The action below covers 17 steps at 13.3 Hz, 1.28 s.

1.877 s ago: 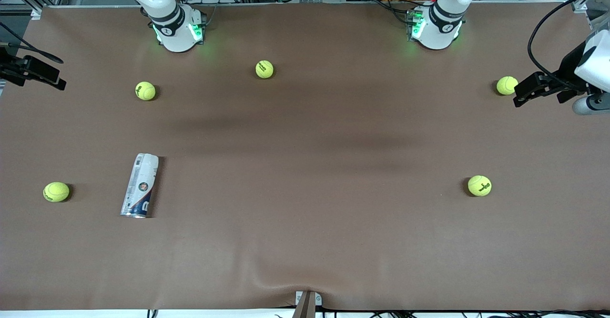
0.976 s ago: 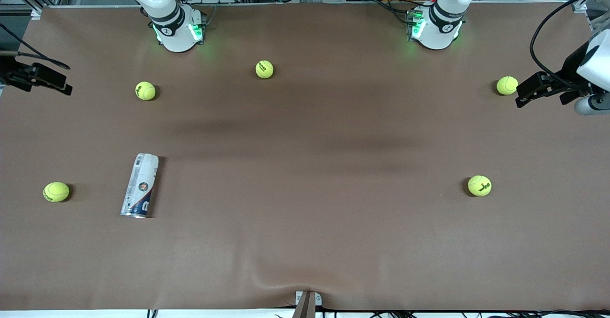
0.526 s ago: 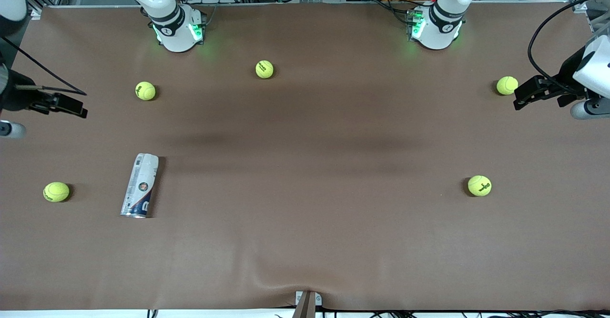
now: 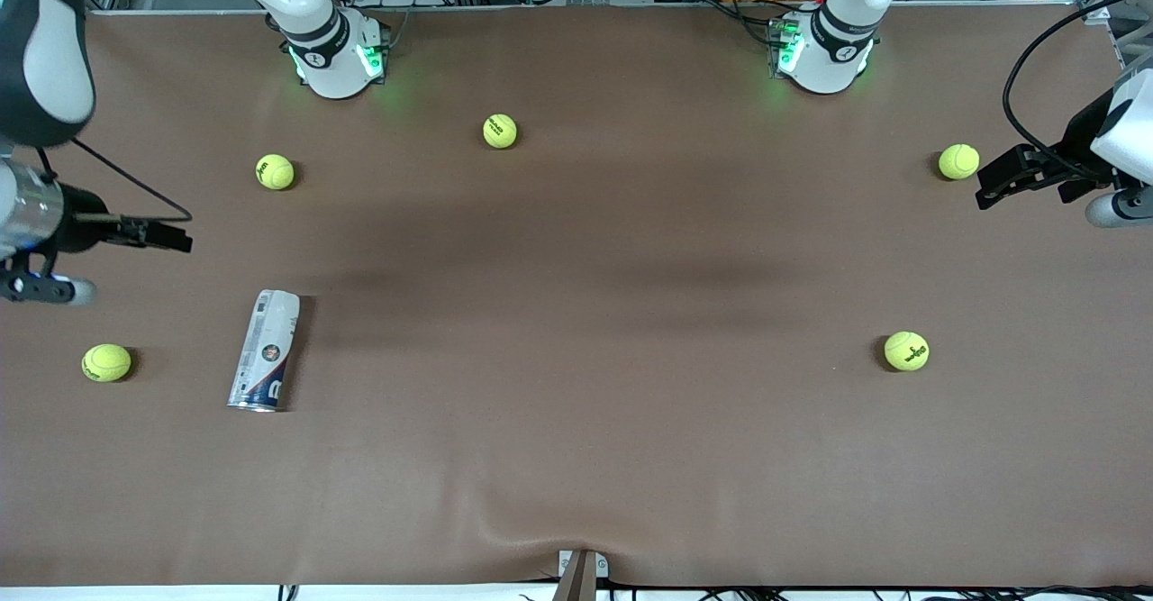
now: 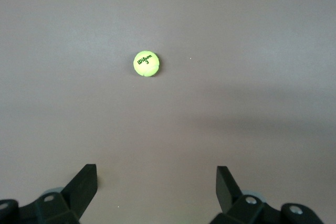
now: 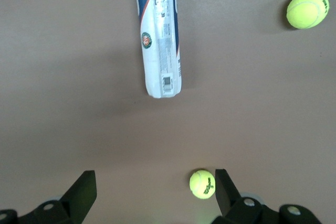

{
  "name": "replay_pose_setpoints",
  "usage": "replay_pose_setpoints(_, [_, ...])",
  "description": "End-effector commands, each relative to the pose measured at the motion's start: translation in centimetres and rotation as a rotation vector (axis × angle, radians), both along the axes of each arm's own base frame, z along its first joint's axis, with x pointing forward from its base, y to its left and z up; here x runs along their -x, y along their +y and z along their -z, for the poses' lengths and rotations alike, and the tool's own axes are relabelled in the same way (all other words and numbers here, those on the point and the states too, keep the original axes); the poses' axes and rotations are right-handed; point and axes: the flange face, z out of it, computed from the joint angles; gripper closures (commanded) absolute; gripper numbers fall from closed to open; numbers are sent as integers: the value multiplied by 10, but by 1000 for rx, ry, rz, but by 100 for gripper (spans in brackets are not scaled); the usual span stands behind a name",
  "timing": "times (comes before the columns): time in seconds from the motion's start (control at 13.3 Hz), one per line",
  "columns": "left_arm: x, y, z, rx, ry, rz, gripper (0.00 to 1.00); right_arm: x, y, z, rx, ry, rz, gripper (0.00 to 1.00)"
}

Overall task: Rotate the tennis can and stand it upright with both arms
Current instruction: 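Lower the right gripper and grasp the tennis can around its middle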

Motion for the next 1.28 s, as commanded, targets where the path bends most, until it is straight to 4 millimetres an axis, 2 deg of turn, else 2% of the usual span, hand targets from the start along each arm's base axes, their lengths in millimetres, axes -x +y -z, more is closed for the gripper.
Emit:
replay_pose_setpoints(0.0, [0,1,-6,-15,-9,33,0,-16,-24,40,-9,10,-29,0])
replay_pose_setpoints(0.08, [2,1,-6,-15,-7,34,0,-24,-30,65,-14,16,-46,0])
replay_pose_setpoints(0.23, [5,2,-9,-15,-3,34,0,-37,-37,97,-12,2,-46,0])
replay_pose_setpoints(0.6, [4,-1,-5,-3,6,36,0,-56,-33,153,-4,-29,-58,0])
replay_pose_setpoints(0.9, [4,-6,-6,1,4,44,0,-69,-22,209,1,-50,-80,0])
replay_pose_setpoints(1.2, [2,-9,-3,1,4,48,0,-71,-7,241,-6,-36,-94,0])
